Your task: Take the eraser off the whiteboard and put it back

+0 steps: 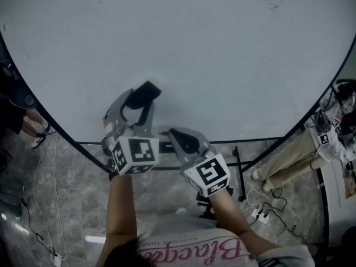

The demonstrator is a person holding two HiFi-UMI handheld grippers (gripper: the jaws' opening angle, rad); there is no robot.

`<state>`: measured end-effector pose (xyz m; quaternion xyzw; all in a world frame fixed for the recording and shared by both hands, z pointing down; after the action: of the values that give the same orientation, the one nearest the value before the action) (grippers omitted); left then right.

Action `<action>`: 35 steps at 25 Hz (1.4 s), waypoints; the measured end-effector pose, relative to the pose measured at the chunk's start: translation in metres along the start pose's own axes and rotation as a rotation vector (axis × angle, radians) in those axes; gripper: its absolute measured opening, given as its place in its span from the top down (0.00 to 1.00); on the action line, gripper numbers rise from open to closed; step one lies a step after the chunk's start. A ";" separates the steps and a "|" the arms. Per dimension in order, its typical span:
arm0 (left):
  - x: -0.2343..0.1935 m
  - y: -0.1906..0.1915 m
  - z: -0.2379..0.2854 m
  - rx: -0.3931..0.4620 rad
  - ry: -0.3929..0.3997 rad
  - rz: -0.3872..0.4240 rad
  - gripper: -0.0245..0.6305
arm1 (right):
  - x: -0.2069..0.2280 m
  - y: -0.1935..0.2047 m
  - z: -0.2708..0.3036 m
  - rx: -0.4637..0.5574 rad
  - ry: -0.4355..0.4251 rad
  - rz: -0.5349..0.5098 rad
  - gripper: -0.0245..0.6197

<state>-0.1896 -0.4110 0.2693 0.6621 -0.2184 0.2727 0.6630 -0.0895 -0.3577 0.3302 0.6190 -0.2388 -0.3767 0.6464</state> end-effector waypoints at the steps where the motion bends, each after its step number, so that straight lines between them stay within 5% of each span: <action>1: 0.000 0.000 0.002 -0.004 0.004 0.006 0.59 | 0.000 0.000 0.000 -0.002 0.004 0.001 0.96; 15: 0.001 -0.003 0.007 -0.013 0.044 0.045 0.62 | 0.004 0.004 -0.009 -0.013 0.090 0.028 0.96; 22: 0.000 0.003 -0.002 0.017 0.079 -0.074 0.62 | 0.005 0.005 -0.011 -0.021 0.103 0.025 0.96; 30: 0.001 0.007 -0.034 0.114 0.146 -0.363 0.62 | 0.000 0.008 -0.010 -0.032 0.094 0.017 0.96; 35: 0.008 0.009 -0.051 0.160 0.156 -0.418 0.62 | 0.000 0.010 -0.010 -0.039 0.085 0.015 0.96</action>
<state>-0.1929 -0.3599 0.2803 0.7202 -0.0023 0.1964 0.6654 -0.0800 -0.3525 0.3390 0.6199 -0.2084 -0.3495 0.6709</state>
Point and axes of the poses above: the fingertips, and each gripper's own axes: z forward along the fingers, x to its right, y out of its underside, the point moved 3 cm from there along -z, backward along the fingers, and after that the axes turned 6 degrees about -x, right-handed, at the moved point
